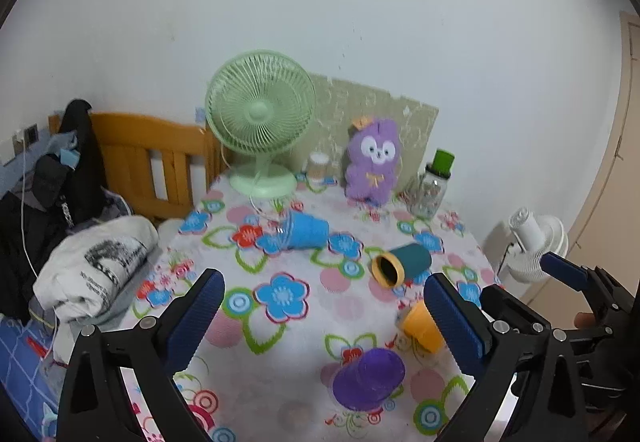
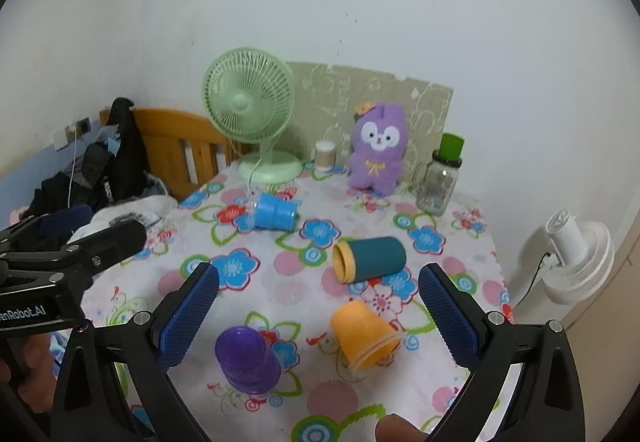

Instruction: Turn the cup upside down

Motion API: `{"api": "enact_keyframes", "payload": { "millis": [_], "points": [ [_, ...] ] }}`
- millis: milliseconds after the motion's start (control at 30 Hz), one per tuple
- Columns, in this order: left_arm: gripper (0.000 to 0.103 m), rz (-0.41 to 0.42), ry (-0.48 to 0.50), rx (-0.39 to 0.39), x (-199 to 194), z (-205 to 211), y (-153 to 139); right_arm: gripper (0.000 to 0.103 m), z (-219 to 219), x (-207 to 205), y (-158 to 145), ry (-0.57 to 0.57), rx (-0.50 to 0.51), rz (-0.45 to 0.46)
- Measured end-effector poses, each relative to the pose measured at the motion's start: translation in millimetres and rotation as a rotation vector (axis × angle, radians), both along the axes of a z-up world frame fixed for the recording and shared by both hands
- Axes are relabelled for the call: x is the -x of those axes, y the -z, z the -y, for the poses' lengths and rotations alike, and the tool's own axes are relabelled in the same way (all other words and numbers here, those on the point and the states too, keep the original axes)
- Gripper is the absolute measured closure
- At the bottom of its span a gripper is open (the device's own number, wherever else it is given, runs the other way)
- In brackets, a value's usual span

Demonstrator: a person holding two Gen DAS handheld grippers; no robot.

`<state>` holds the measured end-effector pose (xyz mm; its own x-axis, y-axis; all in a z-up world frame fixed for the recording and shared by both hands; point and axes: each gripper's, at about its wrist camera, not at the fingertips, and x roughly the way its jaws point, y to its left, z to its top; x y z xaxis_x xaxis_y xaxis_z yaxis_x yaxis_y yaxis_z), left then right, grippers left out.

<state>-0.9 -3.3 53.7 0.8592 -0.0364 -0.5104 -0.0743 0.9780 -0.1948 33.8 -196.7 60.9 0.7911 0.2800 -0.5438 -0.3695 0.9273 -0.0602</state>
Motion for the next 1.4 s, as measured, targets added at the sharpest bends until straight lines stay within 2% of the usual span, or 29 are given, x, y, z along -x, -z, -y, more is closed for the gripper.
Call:
{"api": "enact_keyframes", "payload": {
  "millis": [300,900,1133,1400],
  "points": [
    [0.000,0.125,-0.079,-0.042,21,-5,-21,0.002,5,5,-15,0.018,-0.031,0.057],
    [0.000,0.220,-0.101,-0.056,33,-9,-45,0.001,10,29,-56,0.035,-0.058,0.203],
    [0.000,0.196,-0.089,-0.066,30,-4,-41,0.000,6,31,-53,0.027,-0.049,0.200],
    [0.000,0.096,-0.088,-0.070,22,-1,-17,0.000,-1,20,-24,0.041,0.004,0.071]
  ]
}}
